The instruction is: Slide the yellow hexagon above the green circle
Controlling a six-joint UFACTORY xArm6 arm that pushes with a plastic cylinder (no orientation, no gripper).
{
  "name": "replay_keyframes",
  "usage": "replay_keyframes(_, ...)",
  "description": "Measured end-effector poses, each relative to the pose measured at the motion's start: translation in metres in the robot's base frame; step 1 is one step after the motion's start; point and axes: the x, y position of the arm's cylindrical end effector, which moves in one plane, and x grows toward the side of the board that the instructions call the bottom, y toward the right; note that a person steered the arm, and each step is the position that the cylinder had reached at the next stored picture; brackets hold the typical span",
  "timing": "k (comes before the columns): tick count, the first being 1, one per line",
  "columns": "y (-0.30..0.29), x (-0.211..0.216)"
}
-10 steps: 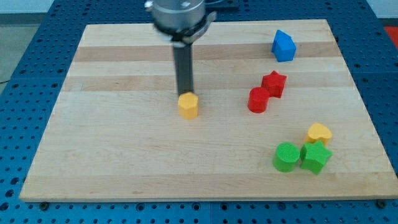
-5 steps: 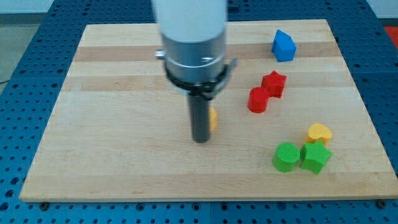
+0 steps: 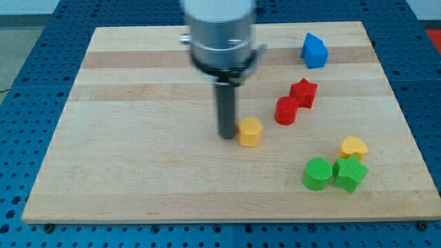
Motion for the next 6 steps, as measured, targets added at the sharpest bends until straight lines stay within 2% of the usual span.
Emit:
replay_keyframes(1, 0.009, 0.0)
replay_keyframes(2, -0.028, -0.007)
replay_keyframes(3, -0.005, -0.007)
replay_keyframes(4, 0.052, -0.005)
replay_keyframes(6, 0.076, 0.002)
